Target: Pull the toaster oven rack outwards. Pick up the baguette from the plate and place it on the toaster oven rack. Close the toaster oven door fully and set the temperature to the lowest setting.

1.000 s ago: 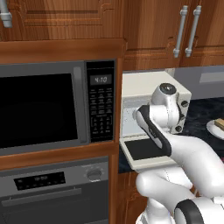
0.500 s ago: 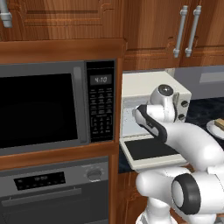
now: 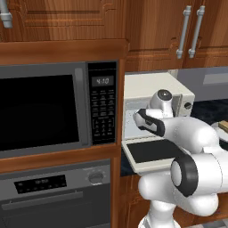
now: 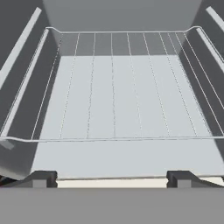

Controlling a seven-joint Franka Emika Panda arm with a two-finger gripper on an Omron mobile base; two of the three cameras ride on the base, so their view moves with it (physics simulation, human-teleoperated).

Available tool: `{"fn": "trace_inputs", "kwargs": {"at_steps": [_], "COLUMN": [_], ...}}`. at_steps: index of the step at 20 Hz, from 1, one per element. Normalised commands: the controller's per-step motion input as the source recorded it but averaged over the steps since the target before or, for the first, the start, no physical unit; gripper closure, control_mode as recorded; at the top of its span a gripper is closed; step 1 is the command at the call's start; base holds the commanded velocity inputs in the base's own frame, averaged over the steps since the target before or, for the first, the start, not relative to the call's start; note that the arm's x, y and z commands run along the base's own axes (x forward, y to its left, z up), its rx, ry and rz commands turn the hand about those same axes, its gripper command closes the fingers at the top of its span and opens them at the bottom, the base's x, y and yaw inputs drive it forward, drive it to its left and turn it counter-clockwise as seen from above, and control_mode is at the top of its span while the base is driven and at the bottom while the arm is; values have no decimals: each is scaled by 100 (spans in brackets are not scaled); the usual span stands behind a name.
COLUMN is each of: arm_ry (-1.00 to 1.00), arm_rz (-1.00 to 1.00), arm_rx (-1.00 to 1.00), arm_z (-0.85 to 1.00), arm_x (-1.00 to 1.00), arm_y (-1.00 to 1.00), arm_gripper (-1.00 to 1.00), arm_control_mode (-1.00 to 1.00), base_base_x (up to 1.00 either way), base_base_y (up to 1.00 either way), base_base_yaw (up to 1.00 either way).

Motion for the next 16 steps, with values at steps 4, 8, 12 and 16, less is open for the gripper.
{"fn": "trace_inputs", "kwargs": {"at_steps": [4, 8, 12, 16], "arm_ry": [-1, -6, -9, -1], "arm_rz": [0, 0, 0, 0], "arm_rx": [0, 0, 0, 0], "arm_z": [-27, -11, 0, -16], "arm_x": [38, 30, 21, 28], "arm_y": [-1, -1, -2, 0], "arm_gripper": [-100, -100, -100, -100], "arm_control_mode": [-100, -100, -100, -100], "base_base_x": [0, 0, 0, 0], "base_base_y": [0, 0, 0, 0], "base_base_yaw": [0, 0, 0, 0]}}
